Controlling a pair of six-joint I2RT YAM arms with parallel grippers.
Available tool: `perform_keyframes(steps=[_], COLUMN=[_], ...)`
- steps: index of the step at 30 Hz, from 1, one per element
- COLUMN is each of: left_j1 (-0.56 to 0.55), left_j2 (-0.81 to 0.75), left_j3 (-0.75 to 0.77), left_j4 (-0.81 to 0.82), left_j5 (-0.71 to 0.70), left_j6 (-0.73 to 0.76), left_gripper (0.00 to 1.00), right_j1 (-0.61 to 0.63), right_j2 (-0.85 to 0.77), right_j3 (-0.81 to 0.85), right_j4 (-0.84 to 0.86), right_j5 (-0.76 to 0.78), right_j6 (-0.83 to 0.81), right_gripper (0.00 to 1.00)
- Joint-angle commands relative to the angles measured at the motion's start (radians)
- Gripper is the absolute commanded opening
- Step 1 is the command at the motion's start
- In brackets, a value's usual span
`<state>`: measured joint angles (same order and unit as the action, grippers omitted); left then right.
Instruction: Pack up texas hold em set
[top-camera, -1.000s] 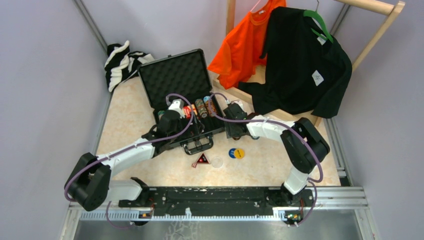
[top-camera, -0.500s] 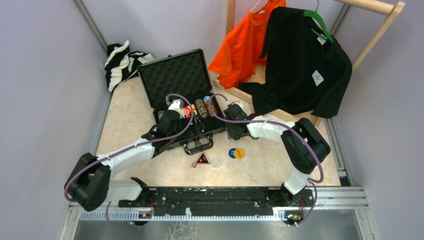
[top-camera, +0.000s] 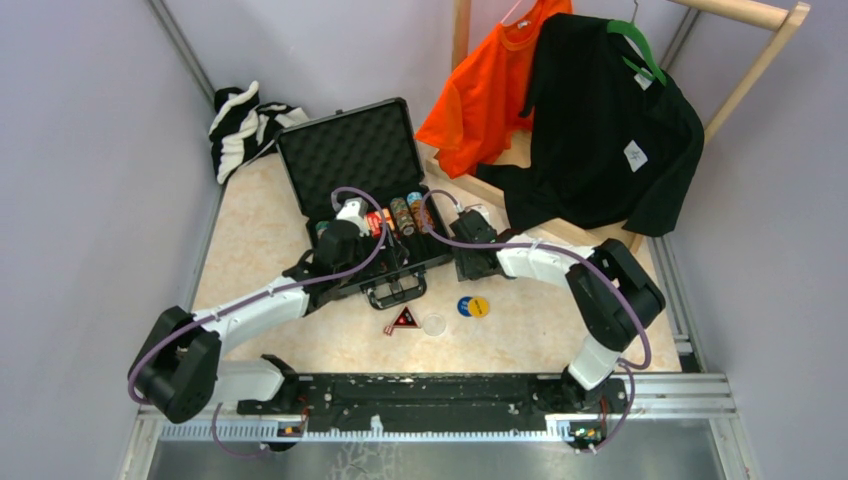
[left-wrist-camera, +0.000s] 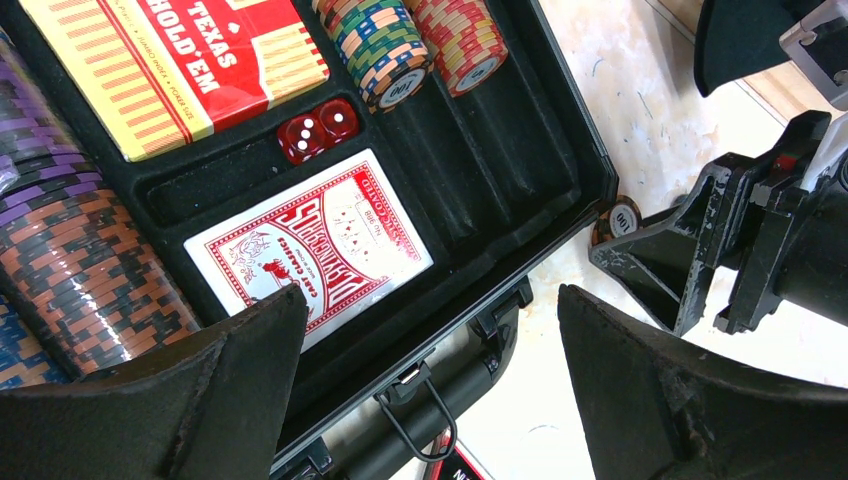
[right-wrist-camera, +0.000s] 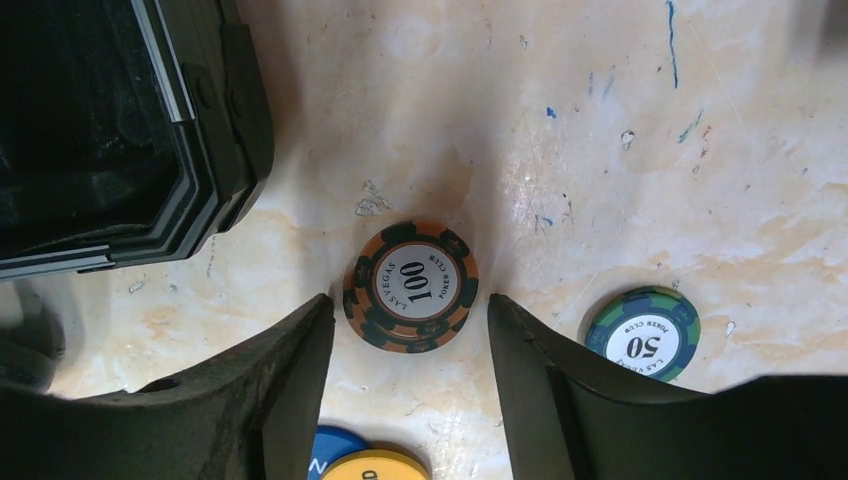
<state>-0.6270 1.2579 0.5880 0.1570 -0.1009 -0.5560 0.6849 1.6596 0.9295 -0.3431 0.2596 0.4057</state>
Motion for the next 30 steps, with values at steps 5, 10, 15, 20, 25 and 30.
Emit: perform_keyframes(steps=[5, 10, 15, 20, 25, 30], left_j1=[-0.005, -0.005, -0.005, -0.005, -0.005, -0.005], left_j2=[-0.019, -0.015, -0.008, -0.008, -0.008, -0.006], left_j3=[0.01, 0.01, 0.012, 0.013, 0.012, 0.013], left_j4=[0.006, 0.006, 0.009, 0.009, 0.009, 0.009], left_j5=[-0.007, -0.01, -0.004, 0.0, -0.005, -0.006], left_j6=[0.01, 0.011, 0.01, 0.008, 0.01, 0.011], left_gripper=[1.0, 1.0, 1.0, 1.0, 1.0, 1.0], right_j1=[0.005, 0.005, 0.005, 0.005, 0.005, 0.005], right_j2=[-0.015, -0.014, -0.015, -0.035, -0.06, -0.093], right_j3=[0.027, 0.022, 0.019, 0.017, 0.021, 0.025], right_j4=[0.022, 0.026, 0.029, 0.026, 0.013, 0.001], right_j5=[0.002, -0.007, -0.012, -0.01, -0.008, 0.001], right_j6=[-0.016, -0.019, -0.019, -0.014, -0.02, -0.028], right_gripper=[0.6, 0.51, 0.45, 0.4, 0.39, 0.39])
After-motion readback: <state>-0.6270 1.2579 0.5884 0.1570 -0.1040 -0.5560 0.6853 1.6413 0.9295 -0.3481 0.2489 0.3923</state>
